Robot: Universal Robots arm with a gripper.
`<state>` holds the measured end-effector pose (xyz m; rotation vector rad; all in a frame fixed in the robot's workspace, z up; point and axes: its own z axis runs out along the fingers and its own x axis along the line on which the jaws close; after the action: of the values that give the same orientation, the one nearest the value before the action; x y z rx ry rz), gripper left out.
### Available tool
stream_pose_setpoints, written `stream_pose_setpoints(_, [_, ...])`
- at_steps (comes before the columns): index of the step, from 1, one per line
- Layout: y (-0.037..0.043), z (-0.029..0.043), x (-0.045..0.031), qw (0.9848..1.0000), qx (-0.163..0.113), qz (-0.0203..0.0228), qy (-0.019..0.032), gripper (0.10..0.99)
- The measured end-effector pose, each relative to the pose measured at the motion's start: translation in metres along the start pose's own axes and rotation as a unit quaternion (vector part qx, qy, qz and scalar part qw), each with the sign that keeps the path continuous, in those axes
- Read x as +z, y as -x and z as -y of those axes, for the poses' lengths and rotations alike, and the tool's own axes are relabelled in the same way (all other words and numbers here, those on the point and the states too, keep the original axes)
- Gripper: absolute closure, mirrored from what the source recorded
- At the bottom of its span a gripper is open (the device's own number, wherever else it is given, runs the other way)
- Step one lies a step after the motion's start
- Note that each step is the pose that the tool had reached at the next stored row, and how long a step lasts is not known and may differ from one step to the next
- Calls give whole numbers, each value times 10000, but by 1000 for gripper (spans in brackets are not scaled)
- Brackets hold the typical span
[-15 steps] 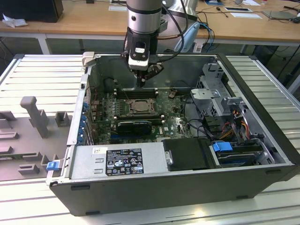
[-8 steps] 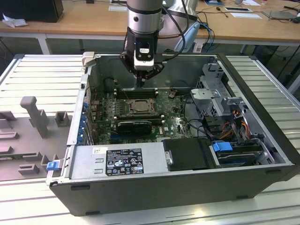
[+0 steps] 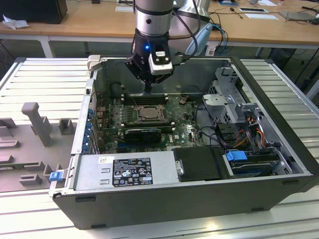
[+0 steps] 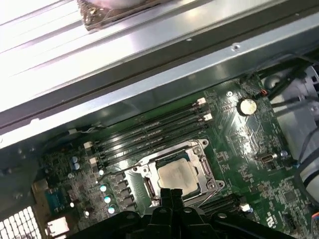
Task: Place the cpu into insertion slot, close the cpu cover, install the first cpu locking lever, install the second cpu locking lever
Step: 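Install the first cpu locking lever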
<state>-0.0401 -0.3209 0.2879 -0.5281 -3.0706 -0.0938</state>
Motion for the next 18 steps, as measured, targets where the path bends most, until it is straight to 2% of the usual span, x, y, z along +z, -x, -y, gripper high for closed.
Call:
stream_pose_setpoints(4, [0, 0, 2, 9991, -422, -23, -14, 980])
stream_pose_setpoints(7, [0, 0, 4, 9958, -913, -50, -31, 980])
stream_pose_setpoints(8, [0, 0, 5, 9950, -1001, -55, -34, 980])
stream_pose_setpoints(10, [0, 0, 8, 9915, -1298, -71, -45, 980])
stream_pose_setpoints(11, [1, 1, 9, 9898, -1425, -58, -45, 980])
stream_pose_setpoints(13, [-3, 2, 10, 9892, -1462, 38, -25, 980])
stream_pose_setpoints(14, [-8, 4, 12, 9890, -1477, 124, -9, 980])
stream_pose_setpoints(15, [-13, 6, 14, 9887, -1491, 180, 1, 980])
stream_pose_setpoints(17, [-20, 9, 23, 9882, -1512, 231, 12, 980])
stream_pose_setpoints(18, [-19, 9, 24, 9881, -1518, 232, 14, 980])
